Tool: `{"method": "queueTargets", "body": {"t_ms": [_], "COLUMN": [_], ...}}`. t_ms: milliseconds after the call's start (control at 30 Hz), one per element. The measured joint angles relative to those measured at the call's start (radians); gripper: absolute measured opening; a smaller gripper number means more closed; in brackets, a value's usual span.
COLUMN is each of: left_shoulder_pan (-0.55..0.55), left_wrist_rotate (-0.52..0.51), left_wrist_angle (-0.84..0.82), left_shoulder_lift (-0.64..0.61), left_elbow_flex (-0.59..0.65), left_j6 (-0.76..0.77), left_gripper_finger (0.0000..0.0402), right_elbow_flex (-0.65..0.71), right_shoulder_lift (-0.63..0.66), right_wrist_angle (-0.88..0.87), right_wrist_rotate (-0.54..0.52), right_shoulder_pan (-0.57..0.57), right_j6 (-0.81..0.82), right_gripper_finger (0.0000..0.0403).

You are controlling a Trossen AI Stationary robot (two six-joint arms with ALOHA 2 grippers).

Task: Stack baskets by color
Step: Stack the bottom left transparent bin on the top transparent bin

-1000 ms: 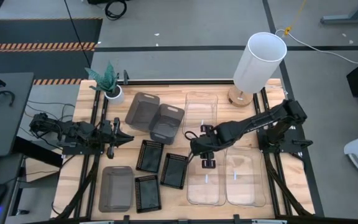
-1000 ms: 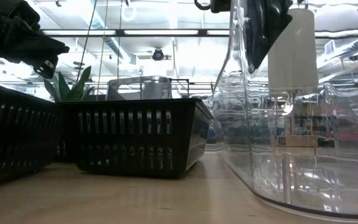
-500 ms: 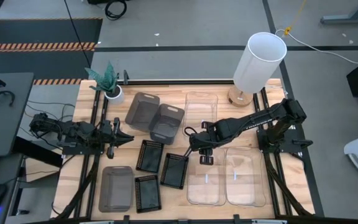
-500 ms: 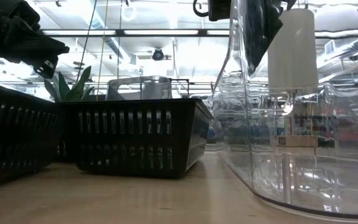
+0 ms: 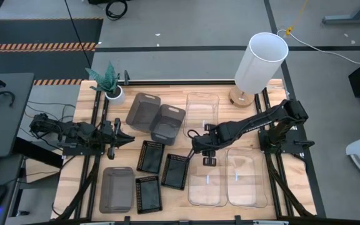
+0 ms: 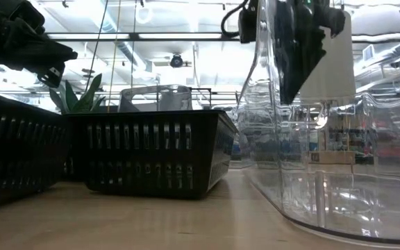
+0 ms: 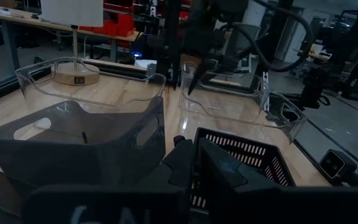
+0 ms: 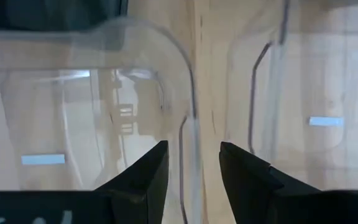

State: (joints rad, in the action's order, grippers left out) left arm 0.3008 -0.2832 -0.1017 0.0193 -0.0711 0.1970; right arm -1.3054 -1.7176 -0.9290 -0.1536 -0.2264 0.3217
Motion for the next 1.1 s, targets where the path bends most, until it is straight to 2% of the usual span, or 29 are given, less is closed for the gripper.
{"method": "queueTargets", "body": {"t_ms": [200,333,700,1100], "left_shoulder_pan": [0.000,0.000,0.000,0.000], "left_wrist_rotate": [0.000,0.000,0.000,0.000], "left_wrist_angle": [0.000,0.000,0.000,0.000], "left_shoulder_lift": [0.000,0.000,0.000,0.000], "left_elbow_flex": [0.000,0.000,0.000,0.000], "left_j6": [0.000,0.000,0.000,0.000], "left_gripper_finger": [0.0026,0.0027,0.0028,0.0032], "right_elbow_flex": [0.072,0.095,0.137,0.087], "right_shoulder_lift": [0.000,0.000,0.000,0.000], "right_wrist_angle": [0.071,0.083,0.126,0.098], "right_wrist_rotate": [0.048,0.051,0.092,0.171], "right_shoulder_pan": [0.005,0.005,0.005,0.021], "right_j6": [0.014,0.016,0.043,0.018], "right_gripper_finger": [0.0146,0.0128,0.0014,0.0008]}}
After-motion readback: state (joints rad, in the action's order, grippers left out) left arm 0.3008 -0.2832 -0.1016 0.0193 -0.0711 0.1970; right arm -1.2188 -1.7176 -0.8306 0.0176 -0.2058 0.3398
